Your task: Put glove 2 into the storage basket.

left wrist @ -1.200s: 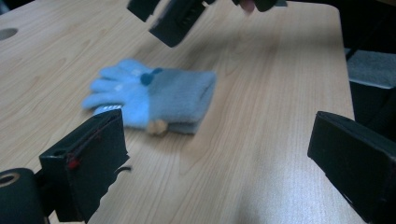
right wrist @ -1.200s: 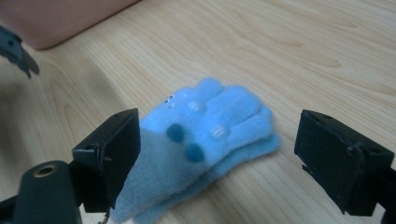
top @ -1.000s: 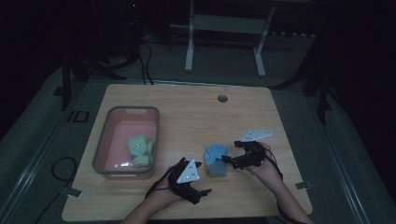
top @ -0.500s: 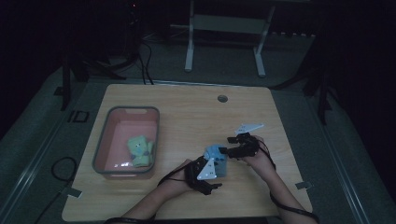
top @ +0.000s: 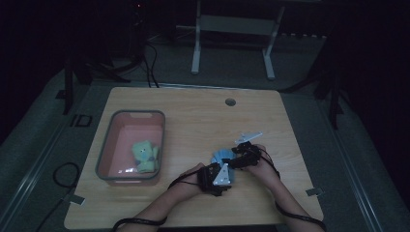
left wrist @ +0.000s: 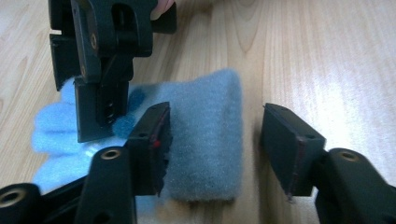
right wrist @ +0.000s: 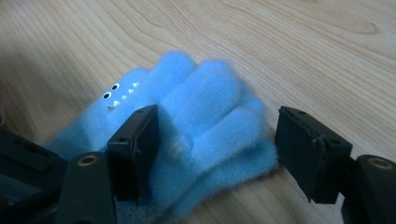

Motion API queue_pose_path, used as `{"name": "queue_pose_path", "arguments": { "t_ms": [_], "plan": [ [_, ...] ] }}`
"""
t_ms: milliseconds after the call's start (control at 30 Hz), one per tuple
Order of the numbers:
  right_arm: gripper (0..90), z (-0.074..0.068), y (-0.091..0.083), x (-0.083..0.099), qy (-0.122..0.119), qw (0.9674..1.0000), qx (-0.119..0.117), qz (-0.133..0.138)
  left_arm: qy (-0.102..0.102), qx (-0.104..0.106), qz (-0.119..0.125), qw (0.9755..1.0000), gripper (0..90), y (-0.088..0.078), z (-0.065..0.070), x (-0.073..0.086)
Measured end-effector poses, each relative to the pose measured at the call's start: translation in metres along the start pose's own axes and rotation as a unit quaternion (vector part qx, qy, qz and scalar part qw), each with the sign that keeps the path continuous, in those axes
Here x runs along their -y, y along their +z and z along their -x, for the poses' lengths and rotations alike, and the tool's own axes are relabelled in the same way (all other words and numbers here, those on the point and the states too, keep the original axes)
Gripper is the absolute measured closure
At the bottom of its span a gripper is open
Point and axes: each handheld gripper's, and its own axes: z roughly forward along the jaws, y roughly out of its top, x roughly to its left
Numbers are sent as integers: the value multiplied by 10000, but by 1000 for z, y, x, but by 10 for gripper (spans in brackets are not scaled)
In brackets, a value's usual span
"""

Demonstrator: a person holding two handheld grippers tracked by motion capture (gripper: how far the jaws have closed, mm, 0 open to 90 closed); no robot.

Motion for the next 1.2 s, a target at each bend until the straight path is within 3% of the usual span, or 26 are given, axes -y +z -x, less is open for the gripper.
{"name": "queue_pose_path", "arguments": {
  "t_ms": [67, 167, 233, 333, 433, 533, 800, 933, 1200],
  "plan": [
    [354, -1, -1, 0, -17, 10000, -38, -2, 32, -26, 2, 10000, 496, 0, 1, 0],
    [502, -2, -2, -1, -107, 9997, -219, -73, 10, -86, -2, 10000, 602, 1, 0, 1],
    [653, -3, -2, -1, -80, 9989, -444, -114, -19, -55, 14, 10000, 655, 1, -2, 1],
    [747, -4, 0, -3, 56, 9979, -608, -215, -218, 85, 51, 9997, 727, -1, -7, 1],
    [781, -4, -1, -6, 234, 9978, -597, -176, -425, 240, 58, 9988, 753, -5, -13, -1],
    [791, -5, -2, -7, 301, 9976, -614, -97, -475, 269, 61, 9985, 757, -11, -15, -3],
    [809, -14, -19, -27, 296, 9964, -777, 177, -318, 261, -47, 9991, 766, -40, -22, -14],
    [812, -19, -25, -38, 206, 9968, -738, 243, -259, 220, -101, 9994, 766, -53, -26, -18],
    [821, -27, -32, -55, 221, 9945, -922, 441, -240, 191, -166, 9994, 767, -75, -34, -20]
  ]
}}
